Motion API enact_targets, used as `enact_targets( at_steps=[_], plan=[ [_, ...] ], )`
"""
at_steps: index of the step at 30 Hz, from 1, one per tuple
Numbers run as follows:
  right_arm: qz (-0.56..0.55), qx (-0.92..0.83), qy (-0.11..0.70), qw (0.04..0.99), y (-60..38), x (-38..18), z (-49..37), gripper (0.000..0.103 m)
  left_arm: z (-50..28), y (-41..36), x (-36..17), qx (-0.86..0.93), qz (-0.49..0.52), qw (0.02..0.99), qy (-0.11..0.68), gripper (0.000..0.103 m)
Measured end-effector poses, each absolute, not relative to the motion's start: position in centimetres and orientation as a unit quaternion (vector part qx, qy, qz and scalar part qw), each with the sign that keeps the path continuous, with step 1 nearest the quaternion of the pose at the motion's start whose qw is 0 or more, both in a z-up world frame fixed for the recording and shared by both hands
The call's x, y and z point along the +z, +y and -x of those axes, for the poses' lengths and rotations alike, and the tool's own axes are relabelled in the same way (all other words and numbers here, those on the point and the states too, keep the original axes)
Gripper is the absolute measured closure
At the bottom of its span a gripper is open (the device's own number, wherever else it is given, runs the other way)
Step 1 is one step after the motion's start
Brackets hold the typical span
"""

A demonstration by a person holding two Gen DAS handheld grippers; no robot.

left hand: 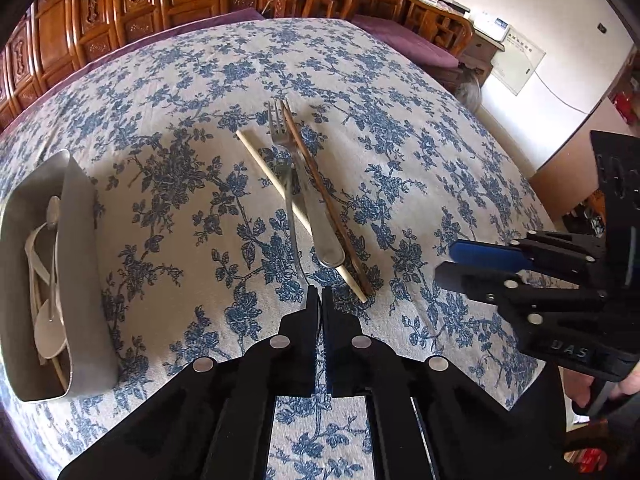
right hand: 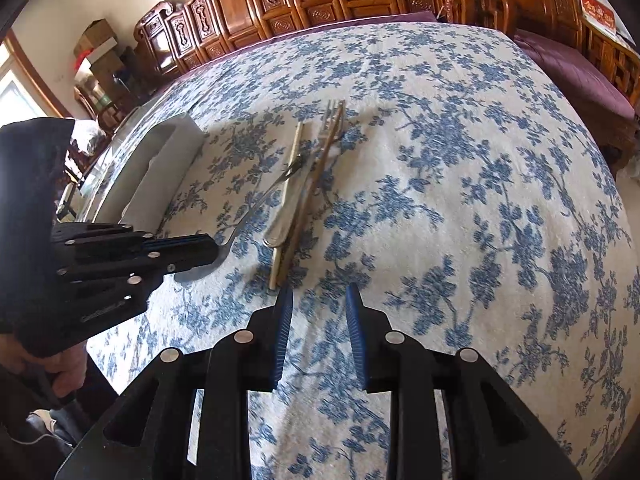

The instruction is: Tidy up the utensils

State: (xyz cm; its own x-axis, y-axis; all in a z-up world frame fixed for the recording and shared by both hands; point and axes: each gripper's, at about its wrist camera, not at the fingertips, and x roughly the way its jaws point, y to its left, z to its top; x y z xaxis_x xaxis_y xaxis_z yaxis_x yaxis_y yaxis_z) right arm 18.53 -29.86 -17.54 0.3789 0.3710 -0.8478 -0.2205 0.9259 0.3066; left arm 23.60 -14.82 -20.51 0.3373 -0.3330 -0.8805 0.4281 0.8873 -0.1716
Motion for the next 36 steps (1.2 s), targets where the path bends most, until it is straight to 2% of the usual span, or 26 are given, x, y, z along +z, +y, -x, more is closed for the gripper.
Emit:
enact_targets(
  at_steps=[27,28,34,36],
  plan=[
    [-0.014,0.114,0.548,0.828,-24.8,-20.5,-28.6,0.074,-23.4,-10.3,-15.4,-0.217,-0.030,0.848,0.482,0.102],
    [-0.011,0.109,0.551,0.827,-24.8,-20.6,-28.8,0.078,-23.3,-10.2,-15.2,-0.216,-0.030,0.849,0.480,0.102],
    [0.007,0.100,0.556,0.825,-24.4,-20.6,-28.8,0.078,-23.0,-9.8,-14.7,-0.214,-0.031,0.853,0.475,0.102],
    [0.015,0.094,0.565,0.820,-24.2,-21.0,-28.8,0.083,-22.8,-9.7,-14.5,-0.212,-0.033,0.855,0.473,0.102]
  ],
)
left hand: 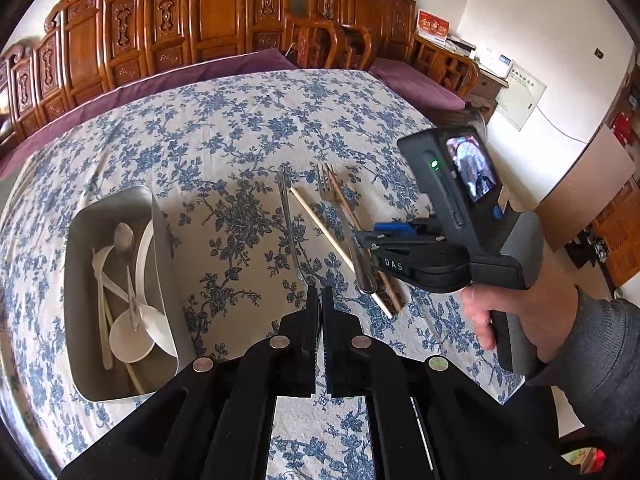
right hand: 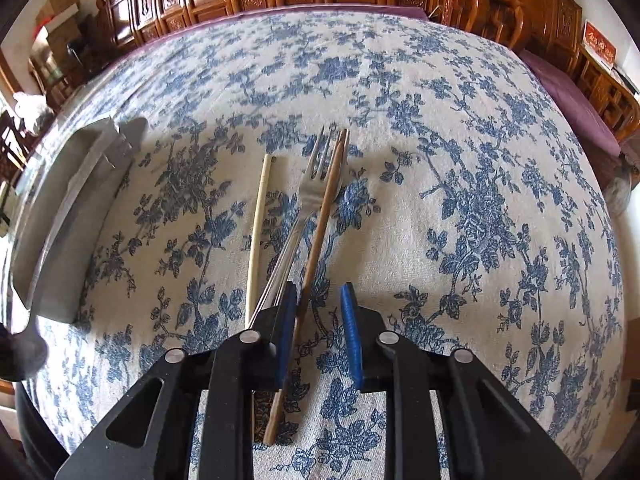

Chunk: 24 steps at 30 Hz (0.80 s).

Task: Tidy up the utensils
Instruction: 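Grasp a brown wooden chopstick with the right gripper while the left gripper carries its spoon toward the tray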

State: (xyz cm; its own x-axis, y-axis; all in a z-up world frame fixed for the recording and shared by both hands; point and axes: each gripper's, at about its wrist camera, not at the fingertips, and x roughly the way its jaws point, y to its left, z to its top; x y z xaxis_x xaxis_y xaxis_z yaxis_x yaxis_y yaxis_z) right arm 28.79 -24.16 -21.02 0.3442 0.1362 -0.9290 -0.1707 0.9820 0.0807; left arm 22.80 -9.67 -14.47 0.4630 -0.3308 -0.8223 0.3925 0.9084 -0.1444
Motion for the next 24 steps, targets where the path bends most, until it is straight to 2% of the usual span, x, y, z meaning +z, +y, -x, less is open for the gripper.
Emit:
enact_targets(
  at_steps=[2,4,5,24],
  plan=[
    [0.024,0.082,0.562,0.823,-24.1,-21.1,-28.8,0.091,-22.7,-9.4,-14.3,-0.209,-0.032,0.856,0.472,0.102],
    [0.020,0.079,0.564,0.822,-24.2,-20.9,-28.6,0.092,-22.6,-9.2,-14.2,-0.206,-0.031,0.857,0.471,0.102],
    [0.020,0.076,0.564,0.822,-24.4,-20.9,-28.6,0.097,-22.5,-9.0,-14.1,-0.205,-0.030,0.858,0.470,0.102],
    [0.007,0.092,0.522,0.848,-26.3,-16.0,-25.5,0.097,-22.6,-6.7,-12.6,-0.187,-0.019,0.871,0.454,0.102]
  ],
)
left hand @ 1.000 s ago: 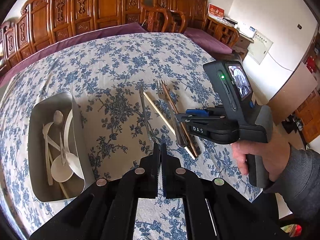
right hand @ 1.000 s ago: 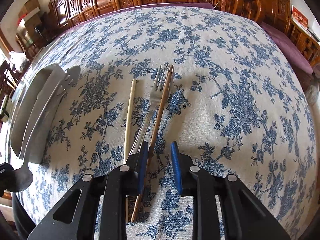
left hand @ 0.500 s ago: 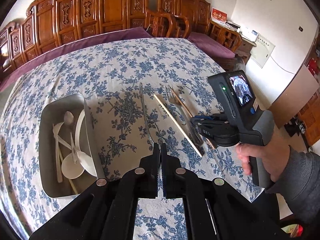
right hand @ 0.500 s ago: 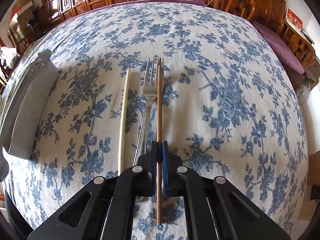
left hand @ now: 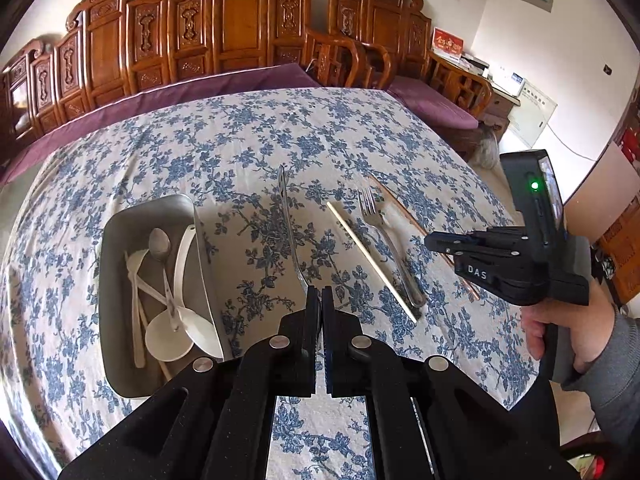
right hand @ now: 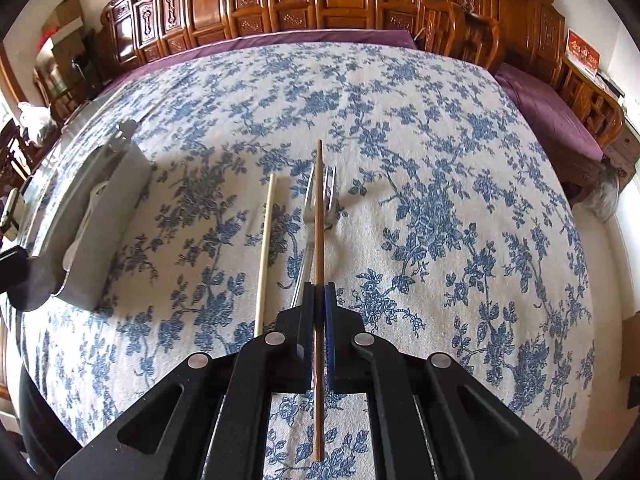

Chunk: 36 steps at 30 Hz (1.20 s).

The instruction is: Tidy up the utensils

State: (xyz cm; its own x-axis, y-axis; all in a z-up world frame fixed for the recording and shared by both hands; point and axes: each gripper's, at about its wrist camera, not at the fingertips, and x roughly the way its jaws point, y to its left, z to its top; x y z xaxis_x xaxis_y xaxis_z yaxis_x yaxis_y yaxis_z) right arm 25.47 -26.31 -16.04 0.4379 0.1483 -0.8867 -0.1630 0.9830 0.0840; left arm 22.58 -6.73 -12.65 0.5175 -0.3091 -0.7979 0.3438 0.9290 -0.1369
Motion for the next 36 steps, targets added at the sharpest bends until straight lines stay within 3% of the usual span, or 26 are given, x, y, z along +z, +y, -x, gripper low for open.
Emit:
enact_targets(
  at_steps=[17,36],
  plan=[
    [0.000,0.157,0.489,0.858,-21.2,-11.9,-23.9,0.097,-23.5,-1.5,-12.7,-0.143,-0.007,0.878,0.457,0.102],
    [0.011,0.222,0.479,0.849,-14.6,-10.6,-22.9,0.097,-26.3,4.6,-17.1,-0.100,0.013,0.861,0.499,0.102]
  ],
)
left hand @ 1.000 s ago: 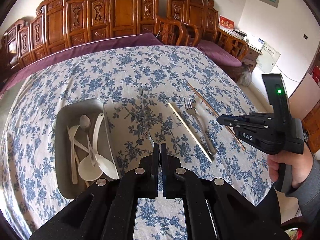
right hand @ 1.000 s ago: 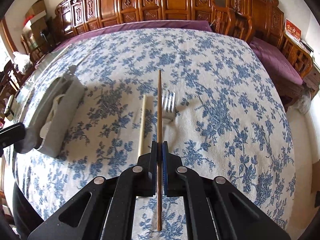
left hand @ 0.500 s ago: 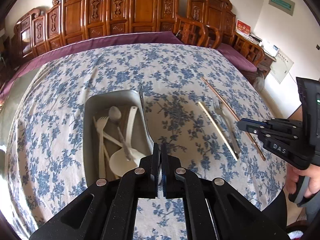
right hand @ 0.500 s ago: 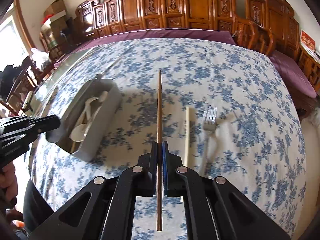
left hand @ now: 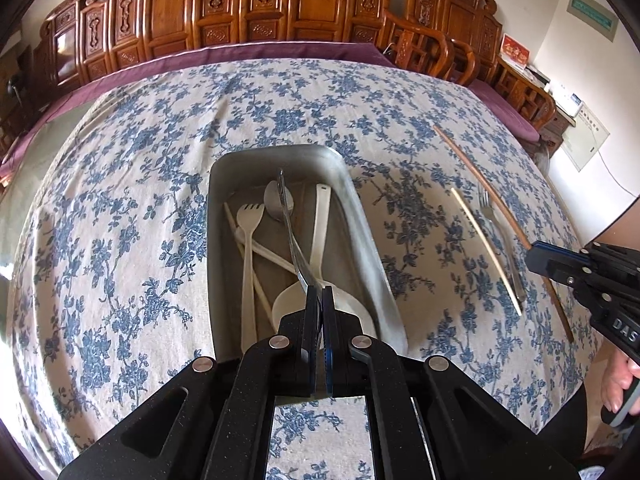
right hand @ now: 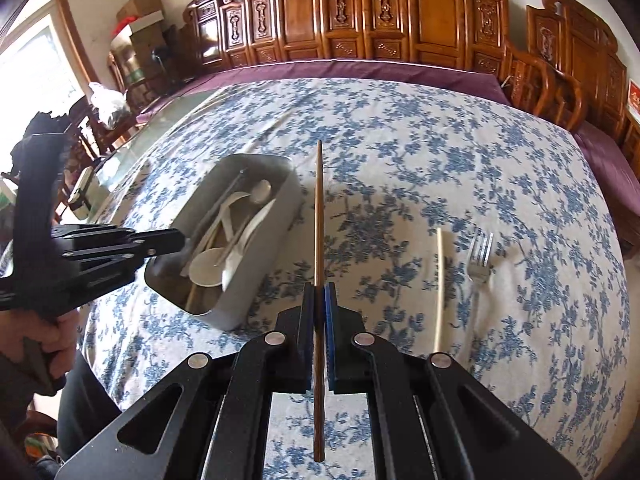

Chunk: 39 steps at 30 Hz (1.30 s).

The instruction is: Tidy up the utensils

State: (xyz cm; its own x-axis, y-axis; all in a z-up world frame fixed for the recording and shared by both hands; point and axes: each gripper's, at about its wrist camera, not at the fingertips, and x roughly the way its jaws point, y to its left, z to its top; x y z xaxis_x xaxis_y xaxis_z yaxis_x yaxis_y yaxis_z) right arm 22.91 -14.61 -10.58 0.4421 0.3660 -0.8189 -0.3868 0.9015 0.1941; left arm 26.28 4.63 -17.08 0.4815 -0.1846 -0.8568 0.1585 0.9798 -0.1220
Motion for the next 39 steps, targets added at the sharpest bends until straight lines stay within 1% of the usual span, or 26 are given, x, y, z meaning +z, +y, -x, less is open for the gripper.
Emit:
enact_targets(
  at_steps=[15,30,32,33,34,36,37,38,39],
  plan=[
    [0.016,0.240,0.478,0.845,-12.9,-10.1,-23.0,0.097,-27.4,4.9,-18.8,-0.094,0.021,0.853,0.513,0.101],
    [0.024,0.256,0.476,0.841,-10.5,-10.0,-23.1,0.097,-25.7,7.2,-15.9,-0.084,0.030,0.869,0.487,0.100],
    [0.026,0.260,0.475,0.840,-10.0,-9.9,-23.1,0.097,-25.4,7.7,-15.5,-0.080,0.033,0.871,0.484,0.091],
    [0.027,0.262,0.475,0.840,-9.6,-9.9,-23.2,0.097,-25.4,8.0,-15.3,-0.078,0.033,0.872,0.482,0.082],
    [0.028,0.264,0.475,0.839,-9.2,-9.9,-23.2,0.097,-25.2,8.3,-15.2,-0.075,0.034,0.873,0.480,0.078],
    [0.030,0.267,0.475,0.838,-8.6,-9.9,-23.2,0.097,-25.0,8.9,-14.9,-0.069,0.033,0.874,0.479,0.076],
    [0.032,0.269,0.475,0.837,-8.3,-9.9,-23.2,0.097,-24.8,9.2,-14.7,-0.067,0.034,0.876,0.477,0.068],
    [0.032,0.270,0.475,0.837,-8.0,-9.9,-23.3,0.097,-24.7,9.6,-14.6,-0.064,0.037,0.877,0.475,0.063],
    [0.033,0.271,0.476,0.836,-7.7,-9.9,-23.3,0.097,-24.5,10.1,-14.4,-0.061,0.041,0.879,0.471,0.052]
  ],
)
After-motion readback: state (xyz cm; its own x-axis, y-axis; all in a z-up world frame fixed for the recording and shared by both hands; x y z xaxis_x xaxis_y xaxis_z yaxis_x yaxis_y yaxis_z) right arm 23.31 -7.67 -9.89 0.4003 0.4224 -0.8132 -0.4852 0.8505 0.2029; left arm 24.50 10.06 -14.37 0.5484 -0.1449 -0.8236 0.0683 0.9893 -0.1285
